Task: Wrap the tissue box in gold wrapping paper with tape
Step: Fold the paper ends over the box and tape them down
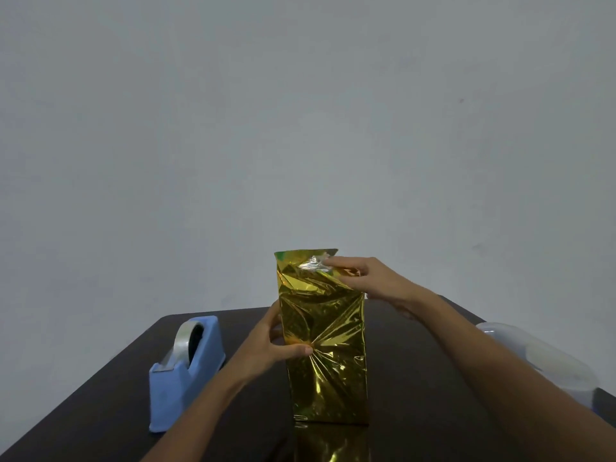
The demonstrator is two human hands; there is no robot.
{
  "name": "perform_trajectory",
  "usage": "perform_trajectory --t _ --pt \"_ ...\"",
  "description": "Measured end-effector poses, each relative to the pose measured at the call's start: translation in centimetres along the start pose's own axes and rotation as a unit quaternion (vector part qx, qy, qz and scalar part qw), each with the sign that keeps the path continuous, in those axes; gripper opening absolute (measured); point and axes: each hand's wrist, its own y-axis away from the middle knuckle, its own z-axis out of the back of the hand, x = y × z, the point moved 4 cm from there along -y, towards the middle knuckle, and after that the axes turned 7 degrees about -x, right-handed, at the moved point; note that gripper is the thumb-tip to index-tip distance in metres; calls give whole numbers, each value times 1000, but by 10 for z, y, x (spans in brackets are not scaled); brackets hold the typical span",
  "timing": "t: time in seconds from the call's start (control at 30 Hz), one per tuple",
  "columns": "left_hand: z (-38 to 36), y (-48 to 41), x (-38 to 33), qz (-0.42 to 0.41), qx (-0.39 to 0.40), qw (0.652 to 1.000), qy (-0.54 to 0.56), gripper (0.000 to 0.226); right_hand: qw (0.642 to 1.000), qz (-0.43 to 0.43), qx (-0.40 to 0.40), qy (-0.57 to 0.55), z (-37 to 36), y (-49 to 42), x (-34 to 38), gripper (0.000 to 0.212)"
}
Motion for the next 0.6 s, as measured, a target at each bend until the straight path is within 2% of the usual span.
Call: perform_trajectory --t 0.07,0.17,0.23,0.3,0.4,0.47,0.53,0.6 --pt "1 0 2 4 -5 1000 -5 105 997 20 -62 -42 7 -2 4 38" --pt "2 0 3 10 -8 1000 -4 108 980 -23 -185 -71 22 -10 -1 41" --pt "1 0 2 12 -8 1000 -3 111 979 -62 -188 -43 24 -13 -4 47" --pt "0 0 -1 11 -3 1000 -4 113 979 -59 -192 -21 23 -14 -3 48" --pt "0 1 -4 7 -1 1000 0 112 967 -21 -252 -15 27 -17 2 29" --pt "1 4 -5 9 -4 1000 9 105 949 -23 -281 -137 29 -14 8 17" --pt "0 5 -7 7 -5 1000 14 101 905 -41 -292 -308 30 -7 9 26" --pt "-1 5 -7 4 -6 1000 15 92 878 -45 -347 -328 35 3 0 33"
